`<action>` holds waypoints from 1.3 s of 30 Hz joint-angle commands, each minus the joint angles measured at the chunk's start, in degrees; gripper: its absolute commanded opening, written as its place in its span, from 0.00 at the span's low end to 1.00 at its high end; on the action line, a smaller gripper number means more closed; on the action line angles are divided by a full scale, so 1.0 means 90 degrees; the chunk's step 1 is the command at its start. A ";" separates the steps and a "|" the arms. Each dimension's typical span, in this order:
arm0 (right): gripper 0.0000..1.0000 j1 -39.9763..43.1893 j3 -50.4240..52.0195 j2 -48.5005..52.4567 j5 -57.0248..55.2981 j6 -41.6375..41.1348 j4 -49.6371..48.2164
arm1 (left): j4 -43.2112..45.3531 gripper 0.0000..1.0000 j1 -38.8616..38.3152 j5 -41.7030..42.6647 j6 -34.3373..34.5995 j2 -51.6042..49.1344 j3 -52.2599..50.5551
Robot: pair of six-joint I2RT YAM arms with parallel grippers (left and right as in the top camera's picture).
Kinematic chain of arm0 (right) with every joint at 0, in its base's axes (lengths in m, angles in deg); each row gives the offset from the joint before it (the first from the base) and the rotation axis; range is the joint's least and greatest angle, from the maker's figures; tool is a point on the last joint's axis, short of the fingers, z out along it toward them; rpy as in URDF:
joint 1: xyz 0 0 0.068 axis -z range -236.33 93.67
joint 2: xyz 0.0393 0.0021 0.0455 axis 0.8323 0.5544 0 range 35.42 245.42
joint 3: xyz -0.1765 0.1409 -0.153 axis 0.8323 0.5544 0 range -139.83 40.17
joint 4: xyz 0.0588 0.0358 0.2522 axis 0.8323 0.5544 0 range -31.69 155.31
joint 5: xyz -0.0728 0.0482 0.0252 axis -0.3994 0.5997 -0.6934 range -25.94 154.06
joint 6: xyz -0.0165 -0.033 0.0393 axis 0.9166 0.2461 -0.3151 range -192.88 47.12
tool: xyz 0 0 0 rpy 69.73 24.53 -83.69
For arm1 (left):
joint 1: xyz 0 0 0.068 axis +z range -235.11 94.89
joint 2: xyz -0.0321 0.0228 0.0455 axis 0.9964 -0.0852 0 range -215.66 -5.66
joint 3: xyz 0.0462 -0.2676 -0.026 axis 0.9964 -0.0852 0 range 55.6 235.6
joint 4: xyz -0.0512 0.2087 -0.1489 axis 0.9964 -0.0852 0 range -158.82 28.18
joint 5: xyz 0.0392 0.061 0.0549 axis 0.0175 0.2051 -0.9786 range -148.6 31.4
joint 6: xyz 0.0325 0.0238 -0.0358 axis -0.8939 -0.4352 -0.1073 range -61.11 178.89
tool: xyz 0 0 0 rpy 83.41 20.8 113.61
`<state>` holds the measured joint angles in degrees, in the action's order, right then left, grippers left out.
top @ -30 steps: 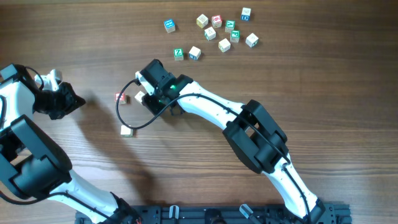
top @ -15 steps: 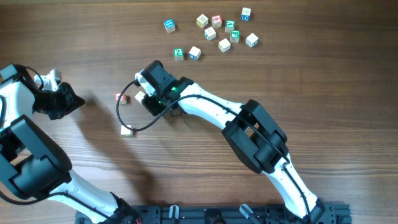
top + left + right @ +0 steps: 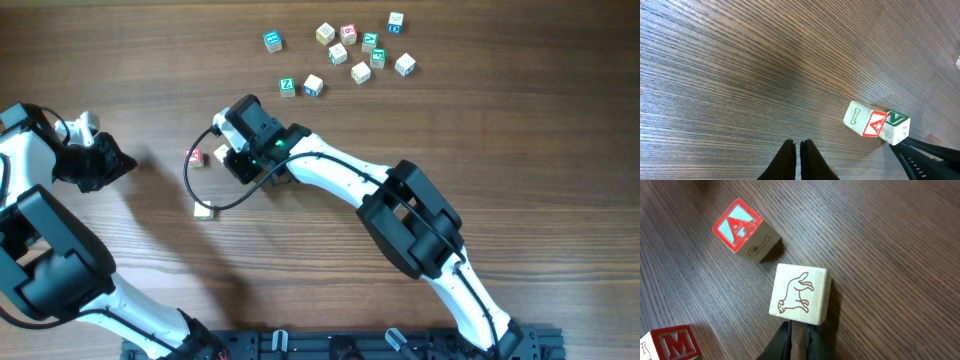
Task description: Form a circle
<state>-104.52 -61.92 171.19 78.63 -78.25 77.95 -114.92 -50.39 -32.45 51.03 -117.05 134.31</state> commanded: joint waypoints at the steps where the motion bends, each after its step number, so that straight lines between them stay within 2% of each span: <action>1: 0.12 0.0015 0.0061 0.0102 0.0112 -0.0090 -0.0051 | -0.0005 0.09 -0.0007 -0.0036 -0.0078 0.0075 -0.0015; 3: 0.12 0.0015 0.0061 0.0102 0.0107 -0.0090 0.0061 | -0.0007 0.05 -0.0007 -0.0034 -0.0078 0.0075 -0.0015; 6: 0.07 0.0017 0.0061 0.0100 0.0083 -0.0097 0.0510 | 0.0056 0.04 -0.0012 -0.0034 -0.0083 0.0075 -0.0015; 8: 0.04 0.0092 0.0058 0.0083 -0.0588 -0.0719 0.0979 | 0.0216 0.04 -0.0032 -0.0007 -0.0078 0.0075 -0.0015; 13: 0.04 0.0364 0.0058 0.0083 -0.0702 -0.1008 0.0818 | 0.0481 0.04 -0.0250 -0.0005 -0.0068 0.0075 -0.0015; 16: 0.04 0.0721 0.0058 0.0083 -0.1275 -0.1593 0.0804 | 0.0843 0.04 -0.0578 -0.0012 -0.0063 0.0075 -0.0015; 22: 0.04 0.1518 0.0058 0.0083 -0.1277 -0.2297 0.1207 | 0.1406 0.04 -0.1124 -0.0175 -0.0107 0.0044 -0.0015; 33: 0.04 0.1773 0.0061 0.0083 -0.1144 -0.2402 0.1258 | 0.1299 0.04 -0.1549 -0.0248 0.0136 -0.0729 -0.0015; 39: 0.05 0.1773 0.0061 0.0083 -0.1144 -0.2407 0.1260 | 0.1175 0.04 -0.1605 -0.0243 0.0138 -0.0775 -0.0063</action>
<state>-88.50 -62.37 170.84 70.46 -98.84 87.74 -103.62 -64.49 -34.40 51.93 -123.69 134.27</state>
